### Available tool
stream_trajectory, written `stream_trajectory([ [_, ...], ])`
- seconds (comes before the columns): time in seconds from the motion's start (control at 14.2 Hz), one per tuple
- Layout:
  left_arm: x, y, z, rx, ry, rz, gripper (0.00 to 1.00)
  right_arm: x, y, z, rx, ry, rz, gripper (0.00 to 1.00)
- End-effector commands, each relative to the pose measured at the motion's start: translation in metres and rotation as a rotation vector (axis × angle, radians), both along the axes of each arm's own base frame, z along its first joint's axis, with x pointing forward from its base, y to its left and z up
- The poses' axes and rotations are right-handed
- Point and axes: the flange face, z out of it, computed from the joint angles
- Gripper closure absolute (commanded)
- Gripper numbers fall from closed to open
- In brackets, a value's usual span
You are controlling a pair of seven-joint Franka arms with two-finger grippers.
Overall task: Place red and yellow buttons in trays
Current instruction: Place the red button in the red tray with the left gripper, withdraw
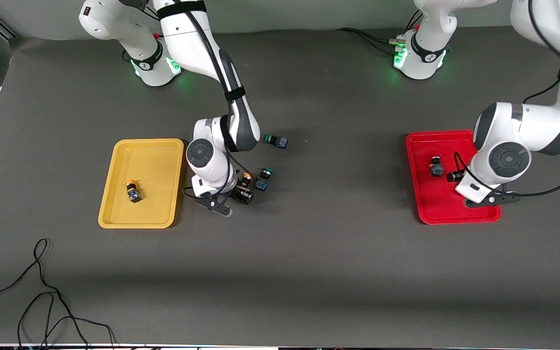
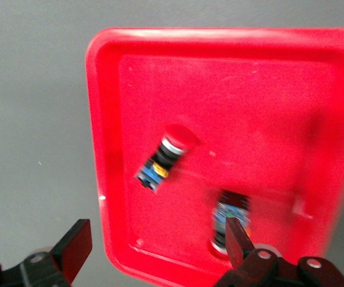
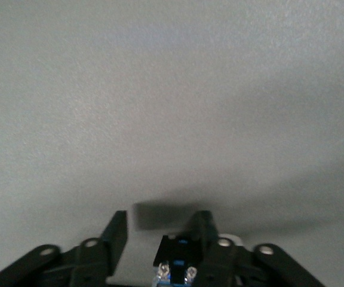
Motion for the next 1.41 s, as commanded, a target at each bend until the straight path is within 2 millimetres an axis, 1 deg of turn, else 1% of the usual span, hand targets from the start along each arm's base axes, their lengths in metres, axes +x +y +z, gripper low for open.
stream_trajectory([
  [0.0,-0.008,-0.023,0.07,-0.045,-0.058,0.012,0.01,-0.005,0.003,0.004,0.025,0.036,-0.004,0.38],
  [0.07,-0.009,-0.037,0.095,-0.045,-0.087,-0.011,0.01,-0.006,0.003,0.003,0.023,0.047,0.0,0.38],
  [0.14,-0.004,-0.045,0.123,-0.045,-0.111,-0.024,0.01,-0.008,0.003,0.002,0.022,0.057,0.002,0.43],
  [0.21,0.002,-0.057,0.153,-0.051,-0.11,-0.033,0.01,-0.012,0.007,0.001,0.021,0.068,0.009,0.49],
  [0.28,0.01,-0.061,0.182,-0.08,-0.113,-0.012,0.01,-0.012,0.009,0.001,0.023,0.073,0.012,0.56],
  [0.35,0.016,-0.063,0.201,-0.108,-0.112,0.005,0.01,-0.012,0.009,0.004,0.028,0.071,0.014,0.57],
  [0.42,0.02,-0.062,0.216,-0.124,-0.119,-0.006,0.01,-0.011,0.008,0.004,0.025,0.072,0.014,0.57],
  [0.56,0.022,-0.049,0.223,-0.174,-0.118,-0.087,0.01,-0.009,0.003,0.008,0.023,0.082,0.006,0.57],
  [0.63,0.022,-0.032,0.227,-0.205,-0.119,-0.085,0.01,-0.005,-0.004,0.011,0.024,0.101,-0.002,0.57],
  [0.71,0.018,-0.03,0.233,-0.211,-0.12,-0.091,0.01,-0.004,-0.009,0.014,0.026,0.12,-0.01,0.54],
  [0.78,0.013,-0.024,0.238,-0.208,-0.118,-0.089,0.01,-0.004,-0.008,0.016,0.03,0.125,-0.02,0.44],
  [0.85,0.008,-0.017,0.241,-0.205,-0.116,-0.106,0.01,-0.003,-0.01,0.018,0.031,0.125,-0.026,0.43],
  [0.92,0.005,-0.009,0.24,-0.208,-0.11,-0.127,0.01,-0.003,-0.011,0.017,0.032,0.128,-0.031,0.43],
  [0.99,0.003,-0.007,0.24,-0.211,-0.106,-0.126,0.01,-0.004,-0.011,0.016,0.039,0.136,-0.039,0.43],
  [1.13,-0.007,-0.006,0.243,-0.212,-0.128,-0.132,0.01,-0.005,-0.006,0.016,0.041,0.146,-0.089,0.43],
  [1.27,-0.032,-0.004,0.239,-0.219,-0.197,-0.148,0.01,-0.008,0.001,0.014,0.04,0.152,-0.116,0.43],
  [1.34,-0.035,-0.009,0.238,-0.213,-0.21,-0.162,0.01,-0.01,0.004,0.013,0.042,0.157,-0.118,0.43],
])
